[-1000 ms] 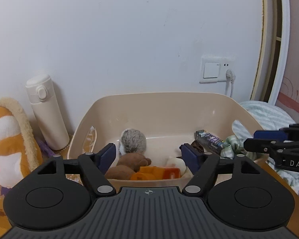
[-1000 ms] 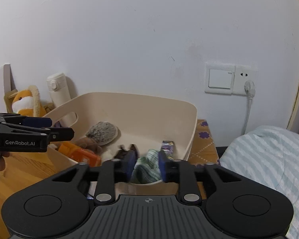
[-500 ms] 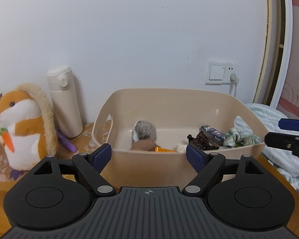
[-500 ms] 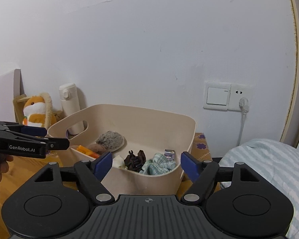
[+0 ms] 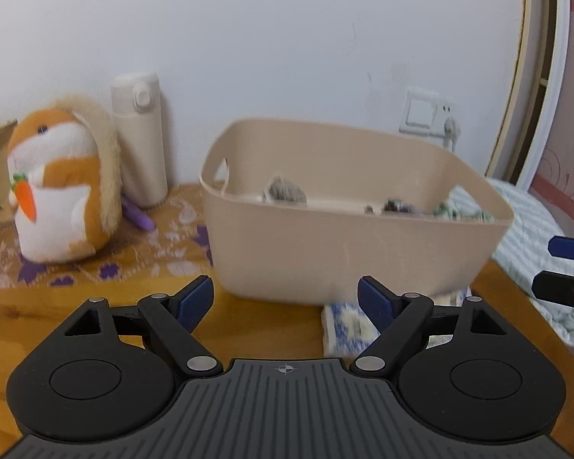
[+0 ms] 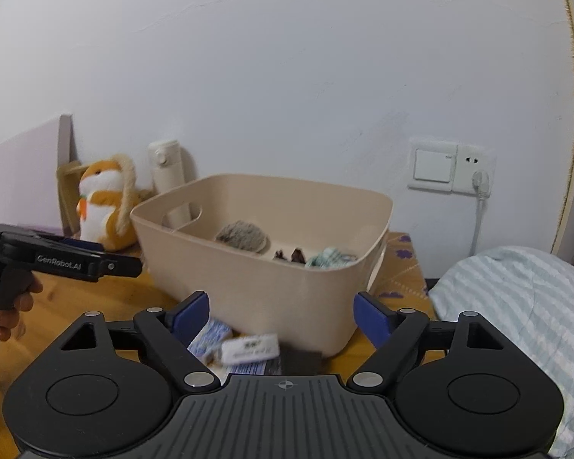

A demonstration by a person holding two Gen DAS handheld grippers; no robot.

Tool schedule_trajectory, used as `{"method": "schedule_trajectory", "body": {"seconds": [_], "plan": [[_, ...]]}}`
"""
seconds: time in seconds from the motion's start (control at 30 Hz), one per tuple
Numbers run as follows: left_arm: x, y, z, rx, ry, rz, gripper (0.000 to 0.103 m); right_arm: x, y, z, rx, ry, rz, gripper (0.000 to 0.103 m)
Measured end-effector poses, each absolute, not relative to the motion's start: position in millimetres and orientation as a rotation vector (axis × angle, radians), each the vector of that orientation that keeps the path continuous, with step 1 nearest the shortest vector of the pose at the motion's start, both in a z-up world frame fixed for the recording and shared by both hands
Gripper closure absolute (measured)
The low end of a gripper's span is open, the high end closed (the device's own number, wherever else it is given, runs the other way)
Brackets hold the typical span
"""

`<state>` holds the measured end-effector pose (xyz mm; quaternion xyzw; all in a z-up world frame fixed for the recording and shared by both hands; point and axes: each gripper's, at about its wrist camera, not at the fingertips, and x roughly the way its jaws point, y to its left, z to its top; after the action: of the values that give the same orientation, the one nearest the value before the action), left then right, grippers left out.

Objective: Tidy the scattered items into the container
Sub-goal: 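Withdraw both tools from the basket toward the remaining packets, then grasp the blue-and-white tissue packet with the left tool while the right tool grasps the white packet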

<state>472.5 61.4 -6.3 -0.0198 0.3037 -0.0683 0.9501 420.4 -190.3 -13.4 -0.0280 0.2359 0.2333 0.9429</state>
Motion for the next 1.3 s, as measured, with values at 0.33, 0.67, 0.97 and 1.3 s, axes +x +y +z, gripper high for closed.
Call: {"method": "schedule_trajectory", "body": {"seconds": [0.33, 0.67, 0.97, 1.3], "plan": [[462.9, 41.3, -40.2, -0.041, 0.679, -0.198, 0.019, 412.7, -176.5, -32.6, -0.136, 0.521, 0.522, 0.019], [474.7, 36.4, -69.3, -0.128, 0.750, -0.223, 0.019, 432.3, -171.2, -57.1, -0.131, 0.576, 0.510, 0.019], [484.4, 26.9, -78.4, -0.067, 0.720, -0.237, 0.018, 450.1, -163.5, -70.3, -0.132, 0.599, 0.515, 0.019], [493.5, 10.9, -87.0, 0.021, 0.693, -0.243, 0.018, 460.0, -149.6, -72.1, -0.196, 0.597, 0.537, 0.023]]}}
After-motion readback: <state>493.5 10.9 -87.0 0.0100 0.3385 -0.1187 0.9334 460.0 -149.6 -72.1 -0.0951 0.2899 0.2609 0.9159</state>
